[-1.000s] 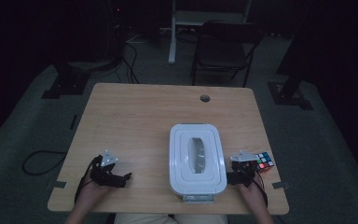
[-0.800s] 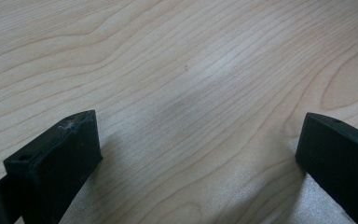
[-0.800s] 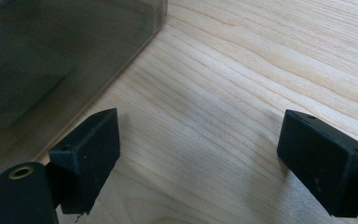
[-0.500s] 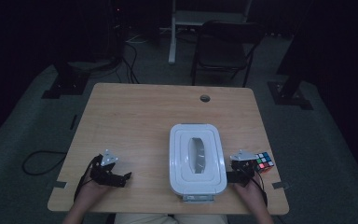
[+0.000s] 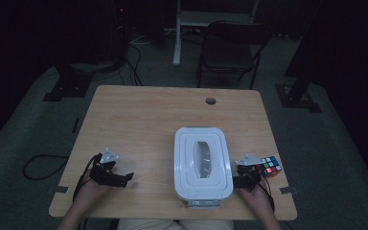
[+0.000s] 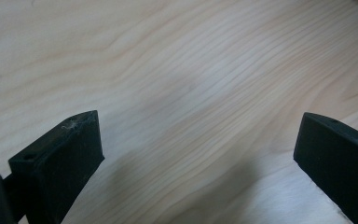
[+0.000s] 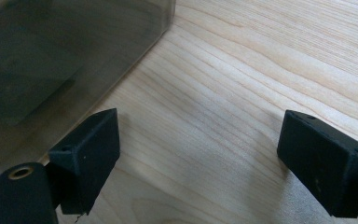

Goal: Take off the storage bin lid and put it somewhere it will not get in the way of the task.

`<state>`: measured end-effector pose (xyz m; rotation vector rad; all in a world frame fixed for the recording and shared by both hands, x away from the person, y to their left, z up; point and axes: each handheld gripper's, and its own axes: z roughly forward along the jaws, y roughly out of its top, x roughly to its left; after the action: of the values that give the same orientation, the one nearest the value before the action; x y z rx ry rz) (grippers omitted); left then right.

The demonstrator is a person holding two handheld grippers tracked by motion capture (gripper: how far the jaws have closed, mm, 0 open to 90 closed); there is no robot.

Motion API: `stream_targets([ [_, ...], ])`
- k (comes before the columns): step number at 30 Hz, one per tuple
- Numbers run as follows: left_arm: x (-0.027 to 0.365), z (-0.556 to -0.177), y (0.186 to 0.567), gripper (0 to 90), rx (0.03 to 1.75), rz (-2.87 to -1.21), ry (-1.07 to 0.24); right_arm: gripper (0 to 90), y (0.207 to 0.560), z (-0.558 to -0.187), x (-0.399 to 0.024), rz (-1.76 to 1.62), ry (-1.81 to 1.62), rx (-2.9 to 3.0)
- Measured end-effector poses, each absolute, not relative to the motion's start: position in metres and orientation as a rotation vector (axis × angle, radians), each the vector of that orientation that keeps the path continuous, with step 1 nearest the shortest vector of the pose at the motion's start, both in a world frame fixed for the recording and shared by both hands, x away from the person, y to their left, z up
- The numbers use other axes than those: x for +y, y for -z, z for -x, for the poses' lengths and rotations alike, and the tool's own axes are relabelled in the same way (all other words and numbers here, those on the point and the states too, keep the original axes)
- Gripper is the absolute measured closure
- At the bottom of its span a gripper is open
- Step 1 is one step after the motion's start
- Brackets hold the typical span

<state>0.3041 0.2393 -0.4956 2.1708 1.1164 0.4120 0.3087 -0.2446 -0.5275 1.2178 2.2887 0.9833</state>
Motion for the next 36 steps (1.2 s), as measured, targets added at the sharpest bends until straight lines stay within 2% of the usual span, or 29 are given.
stream_targets([
  [5,0.226,-0.301,0.472,1.9,1.055,-2.161,-0.419,12.9,0.528,-0.309,-0.245,-1.218,-0.983,2.289],
  [7,0.220,-0.300,0.465,1.9,1.021,-2.159,-0.376,12.9,0.528,-0.309,-0.245,-1.218,-0.983,2.289],
  [22,0.166,-0.288,0.410,1.9,0.730,-2.145,-0.323,13.0,0.527,-0.309,-0.245,-1.219,-0.983,2.289],
  [25,0.157,-0.288,0.403,1.9,0.686,-2.125,-0.294,13.1,0.527,-0.309,-0.245,-1.219,-0.983,2.288],
  [26,0.154,-0.287,0.400,1.9,0.680,-2.116,-0.324,13.1,0.527,-0.309,-0.245,-1.219,-0.983,2.288],
  [33,0.135,-0.286,0.388,1.9,0.584,-2.104,-0.217,13.2,0.527,-0.309,-0.245,-1.221,-0.983,2.287],
  [36,0.125,-0.286,0.384,1.9,0.554,-2.101,-0.219,13.2,0.527,-0.309,-0.245,-1.221,-0.983,2.287],
])
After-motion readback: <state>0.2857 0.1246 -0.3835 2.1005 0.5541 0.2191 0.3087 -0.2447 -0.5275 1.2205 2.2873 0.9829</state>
